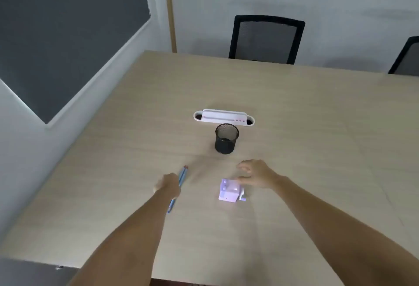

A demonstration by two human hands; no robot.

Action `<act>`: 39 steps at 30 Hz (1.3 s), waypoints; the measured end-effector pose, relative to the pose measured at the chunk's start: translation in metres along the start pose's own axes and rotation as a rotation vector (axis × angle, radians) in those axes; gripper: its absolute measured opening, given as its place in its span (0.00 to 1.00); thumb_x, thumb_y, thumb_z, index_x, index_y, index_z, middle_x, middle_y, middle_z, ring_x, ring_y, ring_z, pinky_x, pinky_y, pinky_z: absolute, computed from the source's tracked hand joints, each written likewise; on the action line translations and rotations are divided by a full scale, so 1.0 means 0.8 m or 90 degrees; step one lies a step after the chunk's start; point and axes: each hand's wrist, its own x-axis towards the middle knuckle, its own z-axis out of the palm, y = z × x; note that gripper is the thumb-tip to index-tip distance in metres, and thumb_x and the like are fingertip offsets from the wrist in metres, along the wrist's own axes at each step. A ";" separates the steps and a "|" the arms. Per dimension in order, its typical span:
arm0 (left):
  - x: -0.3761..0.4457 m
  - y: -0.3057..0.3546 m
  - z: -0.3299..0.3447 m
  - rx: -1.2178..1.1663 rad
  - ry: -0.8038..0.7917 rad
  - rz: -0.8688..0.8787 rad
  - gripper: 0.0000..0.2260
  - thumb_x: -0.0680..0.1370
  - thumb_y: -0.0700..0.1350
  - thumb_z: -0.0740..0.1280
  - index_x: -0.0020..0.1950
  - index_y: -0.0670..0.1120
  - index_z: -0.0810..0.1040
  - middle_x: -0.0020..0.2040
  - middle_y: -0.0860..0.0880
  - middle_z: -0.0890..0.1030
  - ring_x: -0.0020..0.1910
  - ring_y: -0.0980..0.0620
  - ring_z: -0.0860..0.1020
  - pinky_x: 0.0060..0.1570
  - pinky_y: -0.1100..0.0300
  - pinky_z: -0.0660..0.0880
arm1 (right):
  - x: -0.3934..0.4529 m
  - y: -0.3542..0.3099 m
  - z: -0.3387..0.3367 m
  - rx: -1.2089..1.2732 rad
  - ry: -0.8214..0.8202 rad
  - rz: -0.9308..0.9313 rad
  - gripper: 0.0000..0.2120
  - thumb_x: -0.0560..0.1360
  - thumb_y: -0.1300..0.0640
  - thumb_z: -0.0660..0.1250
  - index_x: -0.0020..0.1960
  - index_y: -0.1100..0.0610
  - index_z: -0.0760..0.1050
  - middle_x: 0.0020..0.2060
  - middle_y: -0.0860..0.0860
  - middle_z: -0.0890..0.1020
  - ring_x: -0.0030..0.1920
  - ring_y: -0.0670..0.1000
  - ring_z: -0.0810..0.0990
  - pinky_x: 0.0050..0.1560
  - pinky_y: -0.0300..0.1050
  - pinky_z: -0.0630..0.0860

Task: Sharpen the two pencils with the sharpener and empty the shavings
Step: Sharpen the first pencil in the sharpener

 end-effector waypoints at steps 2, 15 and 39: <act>0.001 -0.002 0.007 -0.011 -0.006 -0.015 0.15 0.73 0.40 0.67 0.59 0.45 0.78 0.57 0.44 0.81 0.56 0.43 0.80 0.54 0.52 0.79 | 0.001 -0.006 0.014 0.004 -0.019 -0.012 0.26 0.70 0.49 0.73 0.64 0.58 0.73 0.61 0.52 0.78 0.60 0.53 0.76 0.59 0.42 0.69; 0.006 0.003 0.049 0.117 0.128 0.077 0.16 0.78 0.42 0.62 0.66 0.40 0.69 0.63 0.44 0.68 0.64 0.46 0.66 0.57 0.53 0.73 | 0.000 -0.003 0.063 -0.061 -0.018 -0.014 0.19 0.71 0.57 0.69 0.61 0.57 0.72 0.53 0.57 0.78 0.53 0.58 0.76 0.51 0.48 0.74; -0.027 -0.026 0.051 -0.235 0.127 0.347 0.07 0.77 0.34 0.63 0.45 0.45 0.76 0.36 0.51 0.76 0.34 0.50 0.72 0.34 0.64 0.67 | 0.000 0.008 0.076 -0.130 -0.017 -0.061 0.19 0.74 0.60 0.63 0.65 0.56 0.68 0.56 0.57 0.75 0.53 0.60 0.76 0.53 0.52 0.75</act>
